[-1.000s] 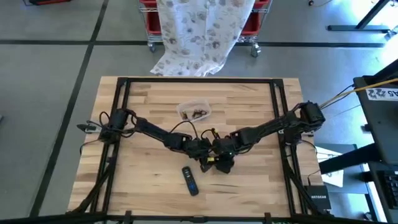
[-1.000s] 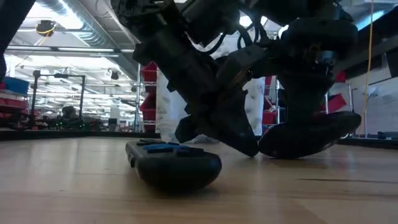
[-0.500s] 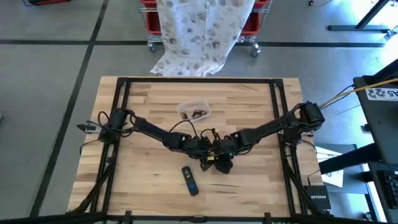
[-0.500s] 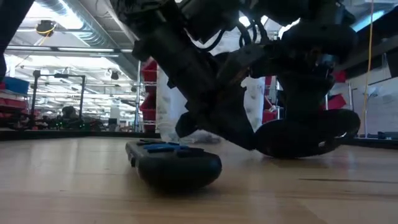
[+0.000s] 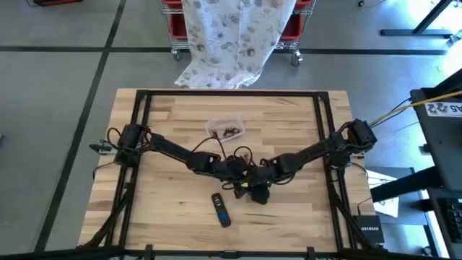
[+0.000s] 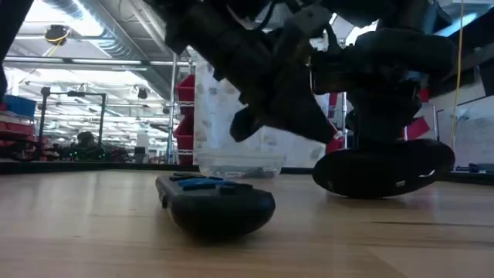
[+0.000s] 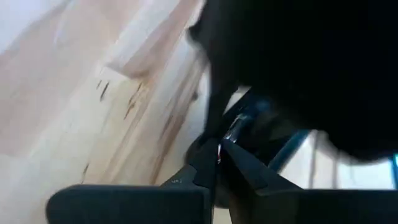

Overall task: Insert battery
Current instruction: Insert the silver battery into the mouse

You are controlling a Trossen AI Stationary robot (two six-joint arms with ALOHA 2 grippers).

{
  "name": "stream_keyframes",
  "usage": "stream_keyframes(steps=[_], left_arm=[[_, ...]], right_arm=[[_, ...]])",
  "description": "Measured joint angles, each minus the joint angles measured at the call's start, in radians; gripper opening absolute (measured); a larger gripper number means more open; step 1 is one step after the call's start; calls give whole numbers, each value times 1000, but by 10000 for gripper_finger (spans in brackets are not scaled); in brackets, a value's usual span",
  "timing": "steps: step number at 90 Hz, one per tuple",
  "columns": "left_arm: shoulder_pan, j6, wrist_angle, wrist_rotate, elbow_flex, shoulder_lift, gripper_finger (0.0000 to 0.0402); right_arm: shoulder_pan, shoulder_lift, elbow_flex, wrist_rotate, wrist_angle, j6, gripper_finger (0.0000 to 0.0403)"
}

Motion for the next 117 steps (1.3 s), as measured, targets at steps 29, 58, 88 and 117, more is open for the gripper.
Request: stream_keyframes(steps=[29,58,88,117], left_arm=[[-7,7,34,9,-2,30,1],[-8,4,71,26,-3,58,1],[-8,-8,0,5,-4,63,1],[-9,-20,-40,-6,-5,63,1]], right_arm=[[-2,-2,0,-9,-4,3,92],[-2,-2,-1,-8,-4,4,92],[0,-37,13,-48,-58,-31,92],[-1,-126,13,-40,-99,-145,92]])
